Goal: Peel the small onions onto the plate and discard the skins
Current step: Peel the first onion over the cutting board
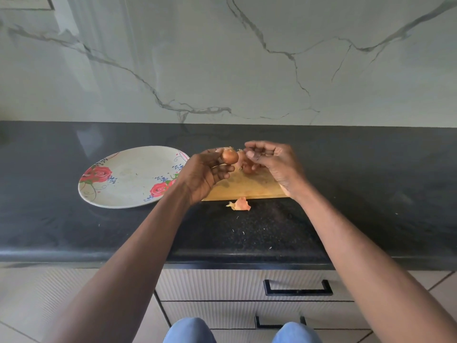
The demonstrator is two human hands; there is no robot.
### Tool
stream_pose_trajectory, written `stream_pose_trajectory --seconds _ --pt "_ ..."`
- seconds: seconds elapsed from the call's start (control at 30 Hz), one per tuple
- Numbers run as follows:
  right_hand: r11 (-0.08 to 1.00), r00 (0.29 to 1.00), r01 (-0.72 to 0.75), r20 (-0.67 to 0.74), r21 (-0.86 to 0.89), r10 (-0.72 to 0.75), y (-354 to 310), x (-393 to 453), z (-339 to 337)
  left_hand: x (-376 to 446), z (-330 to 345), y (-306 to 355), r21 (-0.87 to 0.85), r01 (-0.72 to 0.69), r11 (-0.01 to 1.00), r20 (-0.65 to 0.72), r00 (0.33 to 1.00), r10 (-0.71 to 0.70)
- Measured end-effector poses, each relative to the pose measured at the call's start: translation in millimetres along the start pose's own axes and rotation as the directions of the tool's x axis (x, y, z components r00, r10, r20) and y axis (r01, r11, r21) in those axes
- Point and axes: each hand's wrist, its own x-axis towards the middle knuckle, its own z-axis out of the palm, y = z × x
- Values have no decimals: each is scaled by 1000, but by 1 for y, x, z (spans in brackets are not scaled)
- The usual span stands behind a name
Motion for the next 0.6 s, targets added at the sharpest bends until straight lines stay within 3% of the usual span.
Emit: stream_pose_trajectory --seconds 0.2,0.43,0.6 --pt "999 997 9 75 -33 -7 5 1 5 1 4 -2 -5 15 1000 81 997 -15" --pt "1000 999 7 35 -18 -6 5 2 7 2 4 0 -89 20 996 71 997 -13" --pt "1000 999 6 45 9 -7 6 2 8 4 3 1 -55 13 998 23 1000 -12"
